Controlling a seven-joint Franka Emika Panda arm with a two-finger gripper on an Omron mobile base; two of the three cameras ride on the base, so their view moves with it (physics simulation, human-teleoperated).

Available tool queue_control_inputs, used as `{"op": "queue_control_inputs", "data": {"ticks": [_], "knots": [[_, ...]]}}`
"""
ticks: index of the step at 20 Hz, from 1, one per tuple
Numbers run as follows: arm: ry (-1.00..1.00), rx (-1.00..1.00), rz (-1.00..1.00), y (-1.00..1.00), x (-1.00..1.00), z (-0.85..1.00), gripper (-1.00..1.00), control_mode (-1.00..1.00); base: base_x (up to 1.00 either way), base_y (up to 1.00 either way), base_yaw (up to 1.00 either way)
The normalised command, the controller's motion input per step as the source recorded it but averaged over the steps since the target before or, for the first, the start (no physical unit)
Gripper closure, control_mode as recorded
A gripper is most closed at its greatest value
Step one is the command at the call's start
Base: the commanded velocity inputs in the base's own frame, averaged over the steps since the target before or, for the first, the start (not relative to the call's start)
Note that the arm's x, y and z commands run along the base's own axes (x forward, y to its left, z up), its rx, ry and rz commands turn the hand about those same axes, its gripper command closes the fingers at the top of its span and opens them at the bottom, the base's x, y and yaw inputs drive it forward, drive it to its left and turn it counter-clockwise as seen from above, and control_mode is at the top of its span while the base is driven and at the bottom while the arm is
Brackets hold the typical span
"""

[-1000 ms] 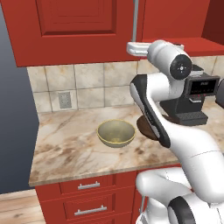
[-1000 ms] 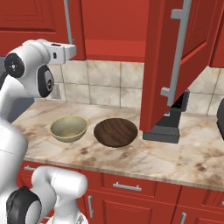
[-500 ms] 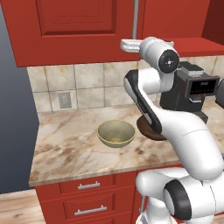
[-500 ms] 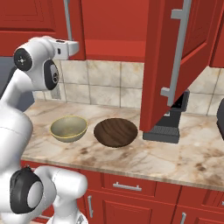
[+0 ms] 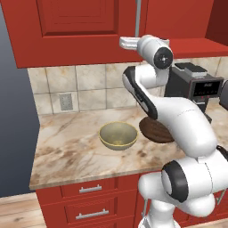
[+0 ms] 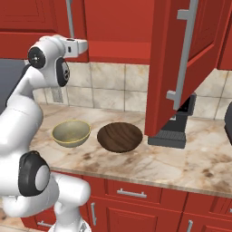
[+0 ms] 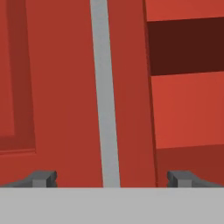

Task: Open the cabinet. Pick the bowls from the counter and place them in the cabinet. Then close the cabinet.

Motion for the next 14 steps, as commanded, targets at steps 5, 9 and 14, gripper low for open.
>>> {"op": "queue_control_inputs", "data": {"ticks": [5, 9, 14], "knots": [[-0.01, 0.00, 0.00, 0.00, 0.55, 0.00, -1.00, -1.00, 0.00, 0.00, 0.00], [0.00, 0.00, 0.00, 0.00, 0.54, 0.00, -1.00, -1.00, 0.00, 0.00, 0.00], [0.00, 0.00, 0.00, 0.00, 0.55, 0.00, -1.00, -1.00, 0.00, 0.00, 0.00]]}}
